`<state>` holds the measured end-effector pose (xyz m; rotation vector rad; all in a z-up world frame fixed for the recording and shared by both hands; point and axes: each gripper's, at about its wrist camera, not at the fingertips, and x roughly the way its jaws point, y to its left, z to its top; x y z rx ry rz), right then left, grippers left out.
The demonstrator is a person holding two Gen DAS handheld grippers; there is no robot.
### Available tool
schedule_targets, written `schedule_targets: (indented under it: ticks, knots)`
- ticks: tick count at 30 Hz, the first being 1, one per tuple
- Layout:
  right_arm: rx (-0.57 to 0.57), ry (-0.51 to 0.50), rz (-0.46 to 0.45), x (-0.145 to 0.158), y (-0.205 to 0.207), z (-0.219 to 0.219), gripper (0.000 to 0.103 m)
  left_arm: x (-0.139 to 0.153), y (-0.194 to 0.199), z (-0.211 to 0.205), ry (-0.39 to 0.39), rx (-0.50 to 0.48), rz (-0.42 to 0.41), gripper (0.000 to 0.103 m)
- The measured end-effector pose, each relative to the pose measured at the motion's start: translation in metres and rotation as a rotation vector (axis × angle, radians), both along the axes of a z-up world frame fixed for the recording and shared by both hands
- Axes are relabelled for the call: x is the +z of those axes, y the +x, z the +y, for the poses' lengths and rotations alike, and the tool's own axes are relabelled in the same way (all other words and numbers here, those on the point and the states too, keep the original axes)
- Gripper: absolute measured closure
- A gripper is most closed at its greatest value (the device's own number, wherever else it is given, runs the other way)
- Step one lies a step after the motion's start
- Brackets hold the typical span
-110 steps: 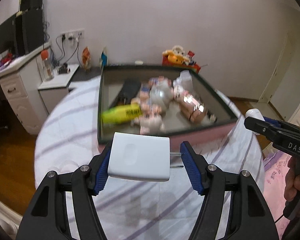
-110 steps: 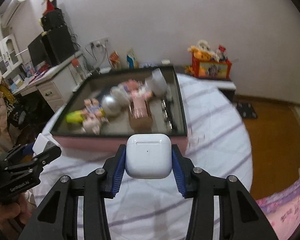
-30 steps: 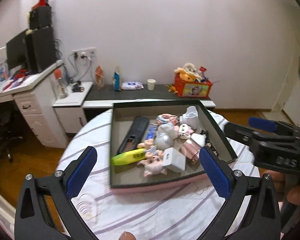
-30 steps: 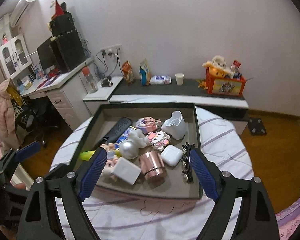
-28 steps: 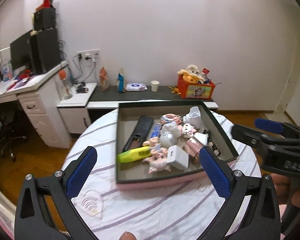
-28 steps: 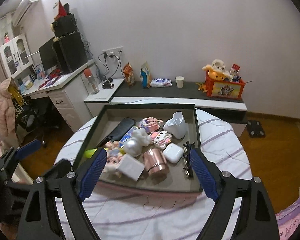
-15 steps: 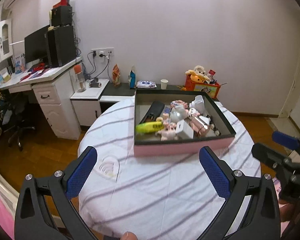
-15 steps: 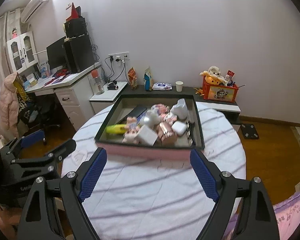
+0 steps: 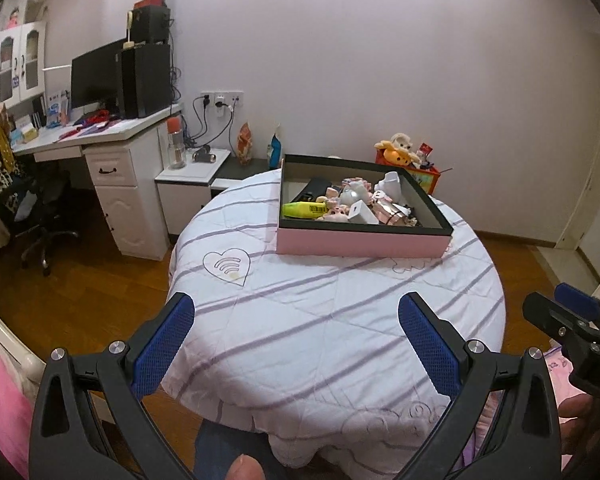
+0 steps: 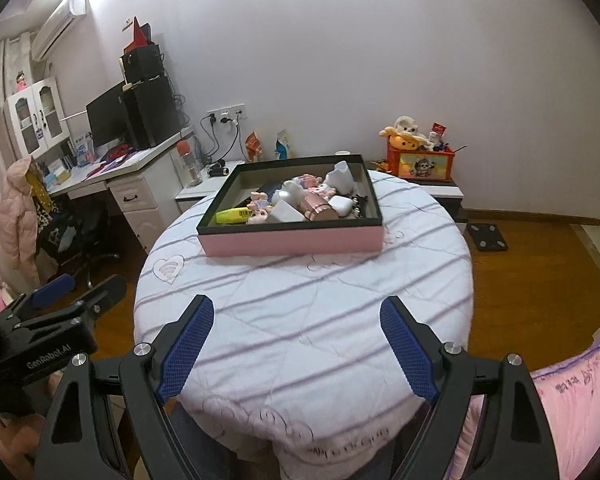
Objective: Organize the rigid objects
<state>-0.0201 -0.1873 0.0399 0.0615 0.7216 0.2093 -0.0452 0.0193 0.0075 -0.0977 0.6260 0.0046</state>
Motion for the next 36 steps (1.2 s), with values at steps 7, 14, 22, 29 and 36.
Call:
schedule_targets:
  ticks: [7,14,22,29,36]
  knots:
    - [-0.006,0.017,-0.036,0.008,-0.015,0.003,0.016,0.013,-0.018,-0.011,0.031,-0.025,-0.036,0.000]
    - [-0.009,0.027,-0.046,0.010,-0.019,0.001,0.016,0.020,-0.026,-0.016,0.043,-0.020,-0.052,0.000]
    - [-0.010,0.032,-0.049,0.010,-0.020,0.001,0.016,0.025,-0.027,-0.013,0.020,-0.022,-0.045,0.000]
    - [0.000,0.024,-0.052,0.011,-0.021,0.005,0.016,0.029,-0.028,-0.011,0.028,-0.015,-0.050,0.000]
    - [0.003,0.022,-0.053,0.012,-0.019,0.005,0.016,0.030,-0.030,-0.010,0.035,-0.014,-0.055,0.000]
